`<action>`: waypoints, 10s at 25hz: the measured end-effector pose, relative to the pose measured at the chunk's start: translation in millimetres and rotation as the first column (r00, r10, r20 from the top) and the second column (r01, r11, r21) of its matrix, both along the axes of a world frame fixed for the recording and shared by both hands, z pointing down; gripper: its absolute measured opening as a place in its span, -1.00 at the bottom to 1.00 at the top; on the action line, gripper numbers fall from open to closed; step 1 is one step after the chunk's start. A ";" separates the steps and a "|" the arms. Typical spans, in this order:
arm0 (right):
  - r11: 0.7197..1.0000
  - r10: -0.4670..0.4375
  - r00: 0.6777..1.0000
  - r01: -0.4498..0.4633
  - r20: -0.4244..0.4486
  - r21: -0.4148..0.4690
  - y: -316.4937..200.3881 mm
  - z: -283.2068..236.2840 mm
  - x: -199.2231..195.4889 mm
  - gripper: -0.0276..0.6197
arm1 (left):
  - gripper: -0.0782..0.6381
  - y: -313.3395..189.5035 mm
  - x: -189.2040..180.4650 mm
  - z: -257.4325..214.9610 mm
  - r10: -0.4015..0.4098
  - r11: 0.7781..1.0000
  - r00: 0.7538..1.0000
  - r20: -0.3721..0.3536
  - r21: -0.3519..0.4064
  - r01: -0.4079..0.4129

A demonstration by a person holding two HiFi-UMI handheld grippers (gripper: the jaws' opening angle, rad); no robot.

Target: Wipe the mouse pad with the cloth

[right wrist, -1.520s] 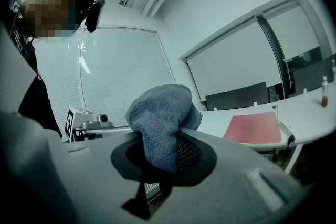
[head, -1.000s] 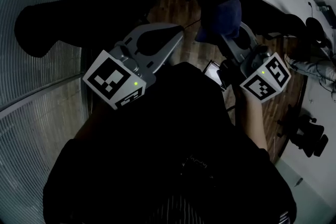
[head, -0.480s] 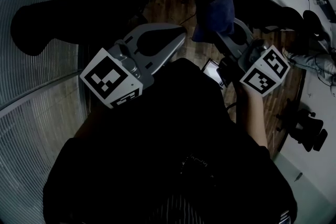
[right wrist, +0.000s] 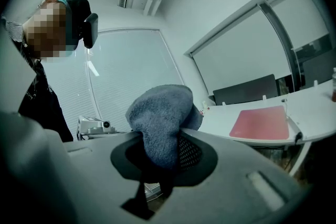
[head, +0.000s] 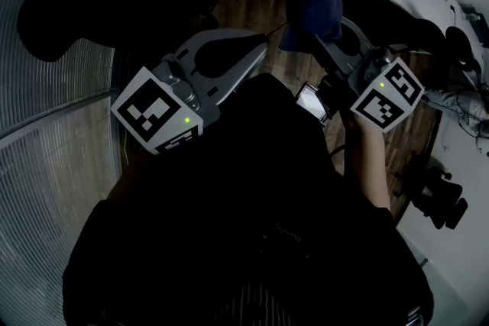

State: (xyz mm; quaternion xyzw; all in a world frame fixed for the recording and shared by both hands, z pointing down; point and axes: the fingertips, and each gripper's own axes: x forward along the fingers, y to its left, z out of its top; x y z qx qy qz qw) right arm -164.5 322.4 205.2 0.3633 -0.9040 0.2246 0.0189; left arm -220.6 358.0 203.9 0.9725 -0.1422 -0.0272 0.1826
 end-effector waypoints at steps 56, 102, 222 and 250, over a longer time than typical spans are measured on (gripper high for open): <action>0.994 0.104 0.982 -0.100 0.156 -0.036 -130.1 39.8 358.6 -0.69 | -0.76 -94.4 313.1 15.0 -0.066 0.998 0.958 0.280 0.006 0.067; 0.891 0.439 0.898 -0.436 -0.003 -0.125 -315.7 52.3 260.1 -0.70 | -0.76 -339.6 228.7 66.5 0.356 0.925 0.934 0.031 -0.155 -0.347; 0.806 -0.133 0.959 -0.043 -0.252 -0.591 -586.8 347.9 348.8 -0.69 | -0.76 -621.0 273.9 405.0 0.354 0.865 0.649 0.674 -0.500 0.047; 0.852 -0.434 0.651 0.071 -0.623 -0.518 -640.6 412.2 349.2 -0.69 | -0.76 -637.2 258.2 445.9 0.347 0.894 0.554 0.757 -0.445 0.048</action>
